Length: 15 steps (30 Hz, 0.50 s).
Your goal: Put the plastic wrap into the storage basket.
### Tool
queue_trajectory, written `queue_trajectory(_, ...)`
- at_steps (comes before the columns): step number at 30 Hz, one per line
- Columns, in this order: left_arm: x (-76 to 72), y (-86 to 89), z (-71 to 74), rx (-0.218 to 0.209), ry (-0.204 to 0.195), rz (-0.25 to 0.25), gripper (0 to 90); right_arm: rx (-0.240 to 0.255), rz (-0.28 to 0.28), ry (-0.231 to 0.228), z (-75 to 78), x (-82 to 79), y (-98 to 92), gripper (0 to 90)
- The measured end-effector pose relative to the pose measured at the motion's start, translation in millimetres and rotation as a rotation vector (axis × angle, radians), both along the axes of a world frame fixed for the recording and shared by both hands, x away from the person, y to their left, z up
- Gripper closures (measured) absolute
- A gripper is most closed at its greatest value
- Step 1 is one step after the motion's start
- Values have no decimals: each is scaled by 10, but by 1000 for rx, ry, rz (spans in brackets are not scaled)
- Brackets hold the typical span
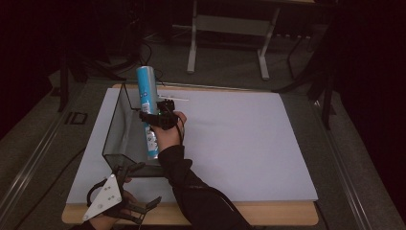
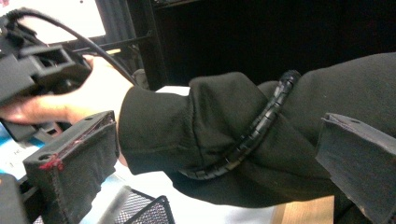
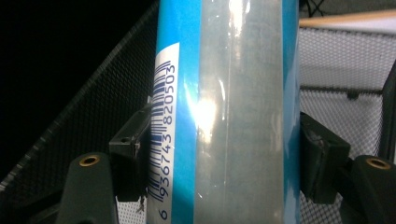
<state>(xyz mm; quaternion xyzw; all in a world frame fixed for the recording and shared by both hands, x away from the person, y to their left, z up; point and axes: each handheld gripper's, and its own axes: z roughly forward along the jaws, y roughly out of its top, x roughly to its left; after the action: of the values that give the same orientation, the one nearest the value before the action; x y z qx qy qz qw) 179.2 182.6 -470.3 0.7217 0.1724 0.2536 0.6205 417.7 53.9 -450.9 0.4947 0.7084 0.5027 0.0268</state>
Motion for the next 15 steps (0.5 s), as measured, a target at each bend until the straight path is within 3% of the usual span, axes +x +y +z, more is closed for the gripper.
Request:
queue_trajectory(7,-9,-7,0,0,-6,-12,1,-14,-3,47,-175,-5,-26,315)
queue_trajectory(15,-7,-10,1,1,-4,-12,1,-52,-28,92,-272,-18,-21,314)
